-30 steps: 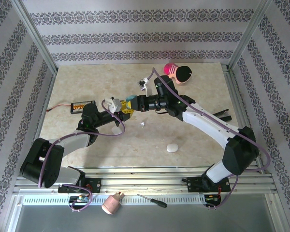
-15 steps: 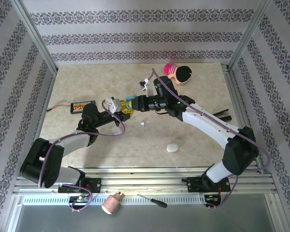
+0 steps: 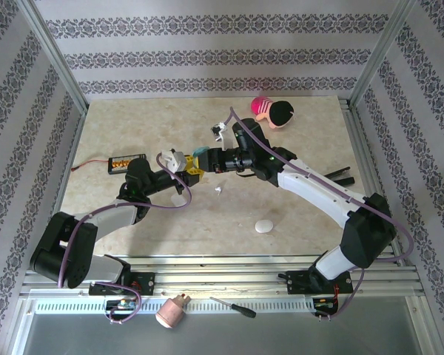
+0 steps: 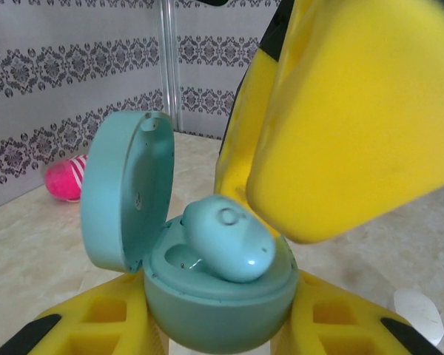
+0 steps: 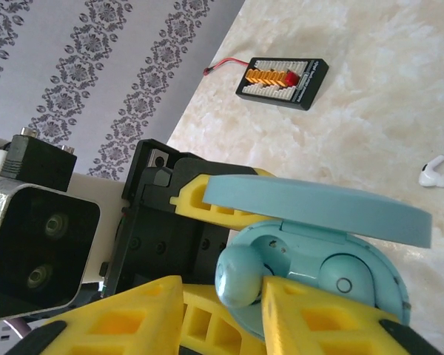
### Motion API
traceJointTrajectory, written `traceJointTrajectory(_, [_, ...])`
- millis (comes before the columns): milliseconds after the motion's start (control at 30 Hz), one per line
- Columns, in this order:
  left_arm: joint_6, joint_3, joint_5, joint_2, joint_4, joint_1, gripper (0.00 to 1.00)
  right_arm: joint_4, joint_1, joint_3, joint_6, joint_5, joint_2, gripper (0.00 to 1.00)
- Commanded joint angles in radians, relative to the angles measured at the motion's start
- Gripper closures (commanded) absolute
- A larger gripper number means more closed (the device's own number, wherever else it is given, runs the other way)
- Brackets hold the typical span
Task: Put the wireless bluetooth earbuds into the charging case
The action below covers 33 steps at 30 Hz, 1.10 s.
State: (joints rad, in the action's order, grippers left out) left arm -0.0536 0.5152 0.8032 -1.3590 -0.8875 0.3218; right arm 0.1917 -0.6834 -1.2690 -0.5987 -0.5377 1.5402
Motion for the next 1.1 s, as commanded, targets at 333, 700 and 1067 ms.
traceJointTrajectory(333, [-0.035, 0.016, -0.003, 0.039, -0.01, 0.013, 0.75, 0.018, 0.016, 0.024, 0.048, 0.026, -0.126, 0.48])
traceJointTrajectory(700, [-0.145, 0.033, 0.041, 0.104, 0.151, 0.016, 0.78, 0.085, 0.055, -0.09, 0.015, 0.189, -0.063, 0.44])
traceJointTrajectory(1067, [-0.118, 0.025, -0.003, 0.131, 0.14, 0.017, 0.77, 0.091, 0.052, -0.124, 0.025, 0.154, 0.035, 0.42])
